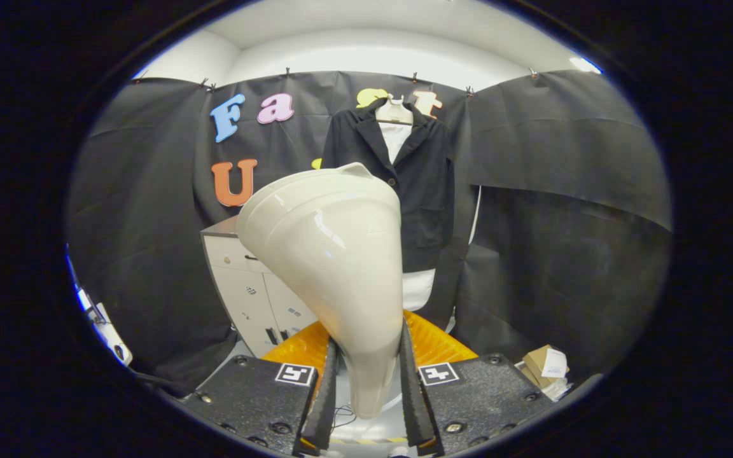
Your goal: Iron the clothes twice with a garment steamer, once on the left side and once on the right side.
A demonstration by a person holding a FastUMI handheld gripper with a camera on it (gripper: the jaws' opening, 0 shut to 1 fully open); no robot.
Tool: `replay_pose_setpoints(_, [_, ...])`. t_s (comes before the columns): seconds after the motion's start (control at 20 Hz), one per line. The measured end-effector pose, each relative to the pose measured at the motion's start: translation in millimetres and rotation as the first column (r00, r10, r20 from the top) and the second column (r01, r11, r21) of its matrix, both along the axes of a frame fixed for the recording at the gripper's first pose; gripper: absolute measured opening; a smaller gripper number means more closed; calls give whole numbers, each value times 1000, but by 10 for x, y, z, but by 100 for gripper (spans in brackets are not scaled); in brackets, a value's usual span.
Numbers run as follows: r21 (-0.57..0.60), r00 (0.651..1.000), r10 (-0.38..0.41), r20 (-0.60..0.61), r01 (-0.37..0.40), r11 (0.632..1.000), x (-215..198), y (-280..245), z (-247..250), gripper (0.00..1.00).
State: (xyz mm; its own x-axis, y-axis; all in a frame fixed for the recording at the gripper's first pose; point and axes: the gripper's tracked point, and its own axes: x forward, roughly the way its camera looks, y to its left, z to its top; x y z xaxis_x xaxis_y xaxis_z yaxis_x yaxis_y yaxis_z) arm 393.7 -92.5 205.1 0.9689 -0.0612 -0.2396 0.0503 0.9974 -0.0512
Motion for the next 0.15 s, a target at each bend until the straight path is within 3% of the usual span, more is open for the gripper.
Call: replay_pose_setpoints(0.15, [1,1000,-3,4,3,1000,6,13,-18,46])
